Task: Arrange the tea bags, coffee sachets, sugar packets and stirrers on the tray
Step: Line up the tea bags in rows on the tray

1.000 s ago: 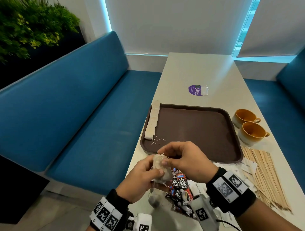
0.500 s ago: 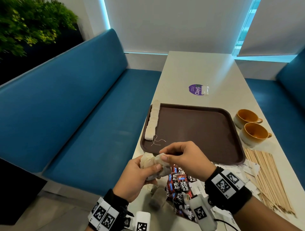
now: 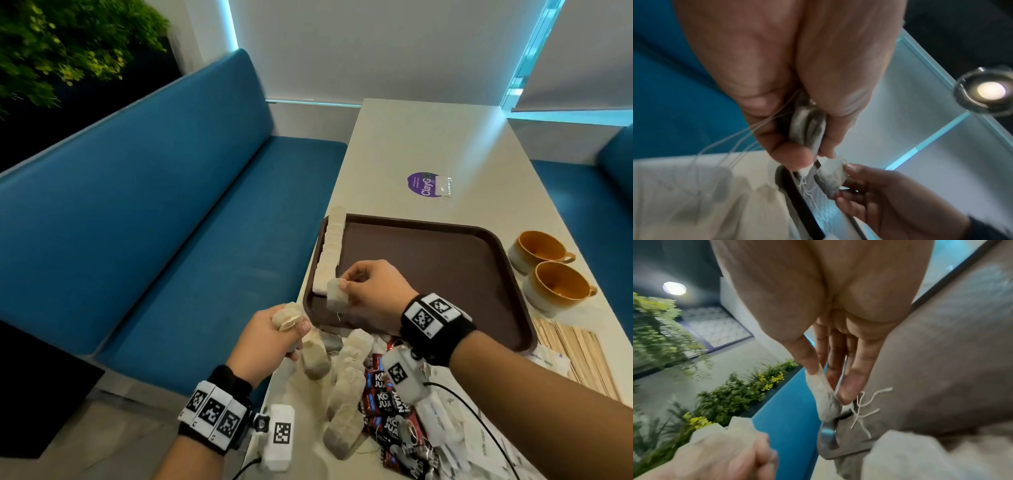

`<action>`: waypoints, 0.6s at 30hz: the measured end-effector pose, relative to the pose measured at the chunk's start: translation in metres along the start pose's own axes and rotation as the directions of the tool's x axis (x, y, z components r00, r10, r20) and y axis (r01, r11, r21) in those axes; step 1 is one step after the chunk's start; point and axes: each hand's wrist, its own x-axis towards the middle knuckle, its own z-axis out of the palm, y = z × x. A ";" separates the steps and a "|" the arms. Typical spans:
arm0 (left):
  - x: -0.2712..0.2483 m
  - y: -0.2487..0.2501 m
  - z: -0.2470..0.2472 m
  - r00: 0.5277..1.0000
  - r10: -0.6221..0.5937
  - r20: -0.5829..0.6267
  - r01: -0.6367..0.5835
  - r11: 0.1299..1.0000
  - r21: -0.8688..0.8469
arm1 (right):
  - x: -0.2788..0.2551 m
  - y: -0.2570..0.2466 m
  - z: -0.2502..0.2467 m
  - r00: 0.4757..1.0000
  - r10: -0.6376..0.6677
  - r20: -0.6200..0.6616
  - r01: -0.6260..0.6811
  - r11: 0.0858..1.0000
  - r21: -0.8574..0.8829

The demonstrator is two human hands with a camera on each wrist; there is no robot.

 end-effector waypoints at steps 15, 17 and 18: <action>0.020 0.011 0.015 0.991 0.049 0.121 -0.100 0.884 0.457 | 0.052 0.005 0.031 0.974 0.205 0.096 -0.211 0.976 0.061; 0.021 0.013 0.015 0.991 0.059 0.118 -0.108 0.874 0.473 | 0.054 0.006 0.031 0.972 0.219 0.082 -0.226 0.971 0.078; 0.021 0.014 0.014 0.991 0.061 0.116 -0.110 0.867 0.486 | 0.055 0.006 0.031 0.972 0.225 0.069 -0.231 0.969 0.088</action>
